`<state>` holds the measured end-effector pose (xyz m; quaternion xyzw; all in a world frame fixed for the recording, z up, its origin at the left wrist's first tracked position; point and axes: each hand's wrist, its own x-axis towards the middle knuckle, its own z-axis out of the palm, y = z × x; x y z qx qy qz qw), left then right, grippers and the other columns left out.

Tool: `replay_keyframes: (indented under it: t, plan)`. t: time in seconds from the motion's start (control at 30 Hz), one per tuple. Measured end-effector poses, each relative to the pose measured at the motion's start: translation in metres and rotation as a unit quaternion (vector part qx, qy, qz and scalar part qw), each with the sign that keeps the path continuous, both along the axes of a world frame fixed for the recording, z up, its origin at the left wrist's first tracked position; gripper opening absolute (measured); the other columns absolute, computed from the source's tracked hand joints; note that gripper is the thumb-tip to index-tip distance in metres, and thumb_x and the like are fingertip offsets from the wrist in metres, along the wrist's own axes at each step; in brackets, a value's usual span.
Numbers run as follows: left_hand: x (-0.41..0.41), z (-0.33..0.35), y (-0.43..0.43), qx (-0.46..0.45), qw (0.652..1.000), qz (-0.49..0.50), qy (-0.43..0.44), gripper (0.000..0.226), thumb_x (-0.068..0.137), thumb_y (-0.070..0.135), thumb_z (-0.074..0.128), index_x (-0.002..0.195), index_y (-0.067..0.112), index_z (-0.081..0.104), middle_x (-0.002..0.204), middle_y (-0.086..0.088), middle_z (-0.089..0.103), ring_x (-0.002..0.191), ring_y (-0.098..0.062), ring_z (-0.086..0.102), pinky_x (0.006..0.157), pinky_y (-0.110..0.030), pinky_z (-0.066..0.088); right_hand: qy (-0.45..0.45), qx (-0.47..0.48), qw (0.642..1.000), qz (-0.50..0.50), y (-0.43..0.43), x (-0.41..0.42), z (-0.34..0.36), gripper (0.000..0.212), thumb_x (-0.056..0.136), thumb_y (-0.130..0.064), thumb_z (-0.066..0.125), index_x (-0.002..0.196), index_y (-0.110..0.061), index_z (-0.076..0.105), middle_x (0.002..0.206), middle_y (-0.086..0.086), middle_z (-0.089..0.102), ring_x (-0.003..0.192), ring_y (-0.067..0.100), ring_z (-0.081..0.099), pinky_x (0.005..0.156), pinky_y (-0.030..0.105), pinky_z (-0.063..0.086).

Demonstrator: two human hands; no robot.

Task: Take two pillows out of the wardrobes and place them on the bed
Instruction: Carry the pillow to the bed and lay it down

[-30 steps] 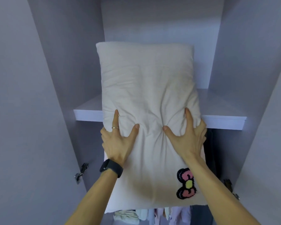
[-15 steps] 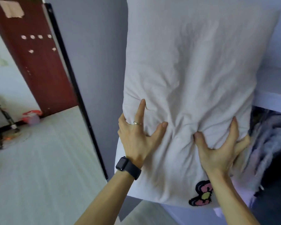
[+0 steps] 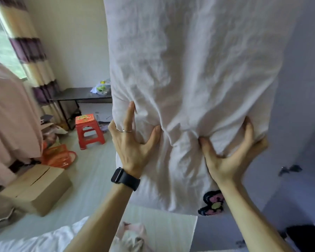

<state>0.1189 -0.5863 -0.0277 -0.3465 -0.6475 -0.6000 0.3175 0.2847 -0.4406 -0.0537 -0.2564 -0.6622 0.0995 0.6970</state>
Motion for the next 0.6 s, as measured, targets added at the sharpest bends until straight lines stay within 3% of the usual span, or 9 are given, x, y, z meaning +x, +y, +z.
replay_keyframes:
  t: [0.1,0.17,0.3,0.37,0.43,0.53,0.6]
  plan:
    - [-0.059,-0.002,-0.023,0.003,0.997,0.053,-0.050,0.085,0.071,0.060,0.069,0.147,0.035,0.039,0.119,-0.011,0.046,0.115,-0.023,0.043,0.098,-0.037,0.043,-0.001,0.022,0.998,0.058,-0.006,-0.074,0.006,0.095,0.072,-0.058,0.081,0.142,-0.007,0.042,0.130,0.037,0.038,0.126,0.047,0.041,0.108,0.054,0.038]
    - [-0.093,-0.001,-0.036,-0.004,0.994,0.081,-0.069,0.086,0.071,0.062,0.068,0.147,0.039,0.037,0.120,-0.017,0.044,0.110,-0.014,0.039,0.095,-0.033,0.041,-0.001,0.013,0.995,0.098,-0.009,-0.121,0.008,0.095,0.073,-0.061,0.079,0.144,-0.009,0.041,0.131,0.035,0.038,0.126,0.045,0.042,0.109,0.052,0.038]
    - [-0.151,0.003,-0.059,-0.014,0.987,0.144,-0.074,0.086,0.071,0.066,0.069,0.147,0.046,0.035,0.125,-0.018,0.042,0.118,-0.021,0.043,0.097,-0.032,0.043,-0.014,-0.017,0.985,0.171,-0.015,-0.202,0.012,0.097,0.072,-0.064,0.077,0.145,-0.012,0.040,0.132,0.027,0.039,0.126,0.040,0.041,0.110,0.049,0.037]
    - [-0.177,0.006,-0.068,-0.013,0.983,0.166,-0.081,0.085,0.071,0.068,0.069,0.147,0.050,0.033,0.127,-0.017,0.042,0.120,-0.026,0.045,0.099,-0.040,0.048,-0.019,-0.037,0.977,0.209,-0.019,-0.237,0.017,0.098,0.070,-0.065,0.077,0.146,-0.014,0.041,0.135,0.024,0.039,0.129,0.032,0.038,0.112,0.038,0.033]
    - [-0.203,0.009,-0.073,-0.009,0.978,0.192,-0.080,0.085,0.072,0.067,0.069,0.147,0.049,0.034,0.127,-0.016,0.043,0.115,-0.020,0.044,0.098,-0.042,0.049,-0.033,-0.061,0.966,0.247,-0.021,-0.270,0.022,0.100,0.068,-0.067,0.075,0.147,-0.015,0.041,0.137,0.023,0.039,0.130,0.023,0.033,0.112,0.028,0.026]
    - [-0.237,0.011,-0.075,-0.002,0.970,0.227,-0.083,0.084,0.072,0.066,0.070,0.146,0.050,0.034,0.129,-0.016,0.042,0.114,-0.018,0.045,0.099,-0.031,0.043,-0.045,-0.075,0.950,0.301,-0.017,-0.318,0.025,0.103,0.066,-0.067,0.077,0.148,-0.017,0.040,0.139,0.020,0.037,0.132,0.018,0.032,0.113,0.032,0.029]
    - [-0.261,0.009,-0.075,0.012,0.969,0.233,-0.081,0.084,0.072,0.067,0.069,0.146,0.048,0.035,0.132,-0.011,0.044,0.121,-0.014,0.044,0.100,-0.017,0.037,-0.033,-0.081,0.937,0.337,-0.011,-0.353,0.027,0.105,0.067,-0.067,0.077,0.149,-0.015,0.038,0.140,0.019,0.035,0.133,0.006,0.030,0.114,0.027,0.029]
